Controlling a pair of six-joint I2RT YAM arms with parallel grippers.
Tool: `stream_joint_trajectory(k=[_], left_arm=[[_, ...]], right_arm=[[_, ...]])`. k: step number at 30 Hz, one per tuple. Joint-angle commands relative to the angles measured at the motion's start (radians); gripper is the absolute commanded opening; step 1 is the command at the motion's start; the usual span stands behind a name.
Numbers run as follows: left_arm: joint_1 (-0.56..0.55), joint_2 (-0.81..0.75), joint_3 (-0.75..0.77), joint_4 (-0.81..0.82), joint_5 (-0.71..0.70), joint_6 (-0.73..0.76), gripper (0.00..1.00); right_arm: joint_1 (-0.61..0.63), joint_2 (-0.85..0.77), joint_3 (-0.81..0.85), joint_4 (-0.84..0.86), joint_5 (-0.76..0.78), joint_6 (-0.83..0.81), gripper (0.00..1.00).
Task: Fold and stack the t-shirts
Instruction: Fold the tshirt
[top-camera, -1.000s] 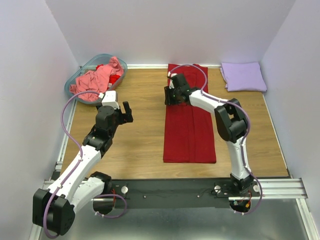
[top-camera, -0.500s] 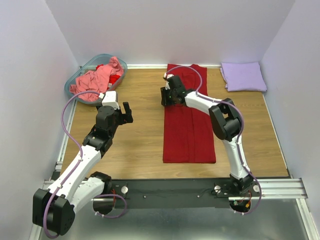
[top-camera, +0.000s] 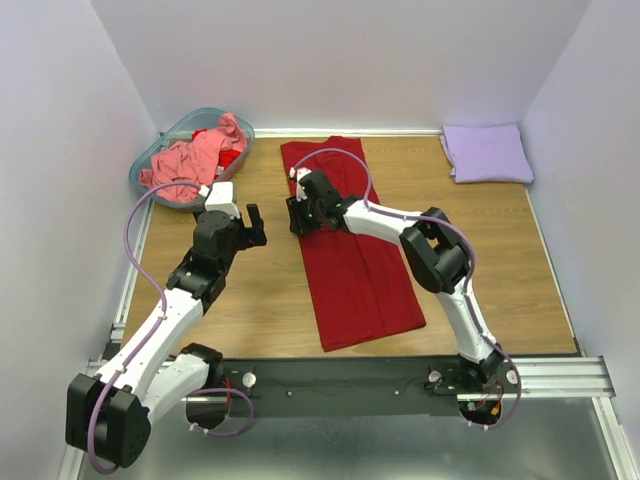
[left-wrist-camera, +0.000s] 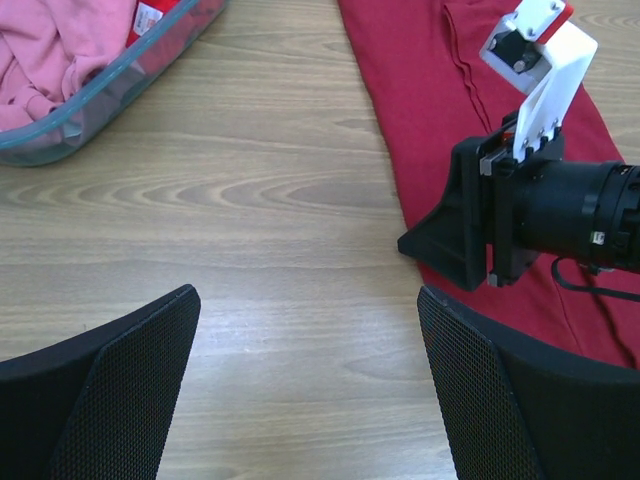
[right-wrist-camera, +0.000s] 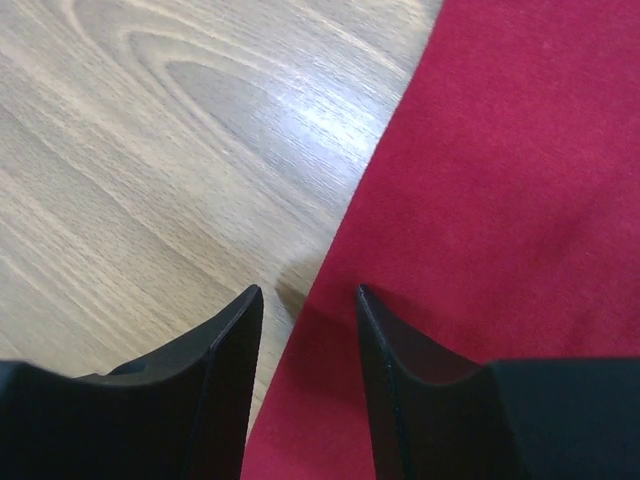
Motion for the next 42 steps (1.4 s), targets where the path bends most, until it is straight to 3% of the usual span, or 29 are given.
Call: stream_joint_trajectory(k=[1,6,16,22,31,42], left_arm=[[-0.001,0.035,0.040,-0.025,0.023,-0.035,0.97],[-0.001,0.087,0.058,-0.039,0.068,-0.065,0.97],[-0.053,0.443,0.276,-0.103,0.143,-0.113,0.80],[-0.105,0.717,0.515,-0.129,0.180,-0.125,0.71],[-0.127,1.049,0.767,-0.206,0.169,-0.118,0.66],[-0.127,1.235,0.894,-0.250,0.174,-0.093,0.63]], right_arm=[[-0.006,-0.037,0.064,-0.074,0.014,0.015,0.51],[-0.026,-0.158,0.026,-0.106,0.040,0.023,0.53],[-0.210,-0.606,-0.505,-0.180,0.124,0.110,0.51],[-0.261,-0.790,-0.750,-0.324,0.121,0.143,0.50],[-0.261,-0.853,-0.931,-0.344,-0.070,0.190,0.41],[-0.236,-0.813,-1.005,-0.291,-0.173,0.232,0.40]])
